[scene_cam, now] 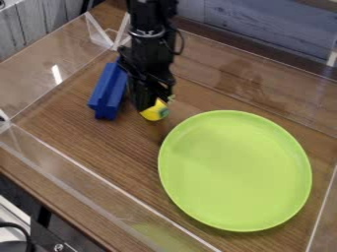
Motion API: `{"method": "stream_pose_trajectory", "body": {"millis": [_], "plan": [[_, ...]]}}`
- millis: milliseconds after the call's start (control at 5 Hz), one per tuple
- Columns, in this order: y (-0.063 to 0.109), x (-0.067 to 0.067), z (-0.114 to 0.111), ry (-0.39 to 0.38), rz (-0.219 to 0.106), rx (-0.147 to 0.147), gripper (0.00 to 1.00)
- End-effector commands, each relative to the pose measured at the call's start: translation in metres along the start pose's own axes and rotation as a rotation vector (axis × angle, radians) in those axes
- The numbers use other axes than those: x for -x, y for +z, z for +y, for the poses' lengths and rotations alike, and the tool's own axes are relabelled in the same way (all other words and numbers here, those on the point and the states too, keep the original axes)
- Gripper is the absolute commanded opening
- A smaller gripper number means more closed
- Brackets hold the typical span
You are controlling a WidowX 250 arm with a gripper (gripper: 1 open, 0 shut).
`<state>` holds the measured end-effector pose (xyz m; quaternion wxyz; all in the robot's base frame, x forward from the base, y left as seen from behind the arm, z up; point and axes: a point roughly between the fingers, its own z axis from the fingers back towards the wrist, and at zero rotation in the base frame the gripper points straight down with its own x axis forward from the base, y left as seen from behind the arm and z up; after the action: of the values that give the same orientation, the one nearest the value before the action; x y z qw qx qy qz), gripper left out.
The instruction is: Put the banana in the green plate
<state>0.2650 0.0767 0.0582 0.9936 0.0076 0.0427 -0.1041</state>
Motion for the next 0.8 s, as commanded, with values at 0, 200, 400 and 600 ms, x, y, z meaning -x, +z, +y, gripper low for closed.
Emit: {"method": "stream_pose_trajectory", "body": {"millis": [0, 200, 400, 600], "plan": [[0.011, -0.008, 0.017, -0.010, -0.047, -0.023, 1.00], [0.007, -0.006, 0.019, 0.007, -0.043, -0.017, 1.00], [0.004, -0.005, 0.022, 0.021, -0.045, -0.014, 1.00], [0.004, -0.015, 0.026, 0.037, -0.052, -0.009, 1.00]]}}
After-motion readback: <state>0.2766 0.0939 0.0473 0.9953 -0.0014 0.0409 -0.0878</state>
